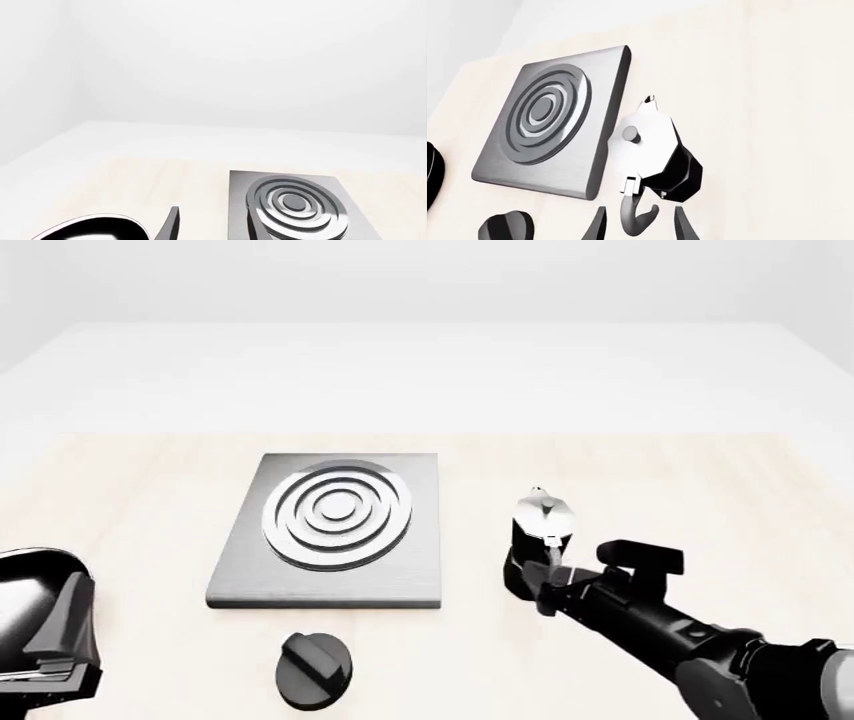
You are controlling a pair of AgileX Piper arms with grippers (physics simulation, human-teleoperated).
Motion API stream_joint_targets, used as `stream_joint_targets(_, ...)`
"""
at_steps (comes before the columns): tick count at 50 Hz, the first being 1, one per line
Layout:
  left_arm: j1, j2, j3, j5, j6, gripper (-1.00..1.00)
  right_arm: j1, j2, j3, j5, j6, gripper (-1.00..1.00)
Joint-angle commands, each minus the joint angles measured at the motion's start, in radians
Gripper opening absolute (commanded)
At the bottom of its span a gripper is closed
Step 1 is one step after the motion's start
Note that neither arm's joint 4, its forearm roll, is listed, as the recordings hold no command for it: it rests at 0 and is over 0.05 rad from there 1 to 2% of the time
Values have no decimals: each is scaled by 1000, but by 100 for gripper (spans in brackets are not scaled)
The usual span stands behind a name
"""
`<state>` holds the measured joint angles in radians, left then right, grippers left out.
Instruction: Turn on the stove and put the moka pot on it.
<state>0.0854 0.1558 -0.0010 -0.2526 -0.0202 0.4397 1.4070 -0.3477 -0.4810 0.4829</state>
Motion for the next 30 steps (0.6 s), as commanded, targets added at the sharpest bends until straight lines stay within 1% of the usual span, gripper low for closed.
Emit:
stream_joint_targets(1, -2, 17, 0, -13, -4, 100, 4, 49, -3, -36, 6, 100)
stream_joint_targets(13, -3, 35, 0, -27, -6, 100, 8, 95, -12, -65, 7, 100)
stream_joint_targets(21, -5, 40, 1, -30, -5, 100, 3, 88, -21, -54, -7, 100)
stream_joint_targets(22, -5, 40, 1, -30, -5, 100, -2, 86, -25, -46, -16, -100)
stream_joint_targets(27, -8, 39, 1, -28, -2, 100, -6, 65, -36, -14, -59, -100)
stream_joint_targets(28, -8, 40, 1, -29, -2, 100, -4, 63, -34, -13, -57, -100)
stream_joint_targets(30, -8, 38, 1, -27, -3, 100, -6, 49, -36, 1, -69, -100)
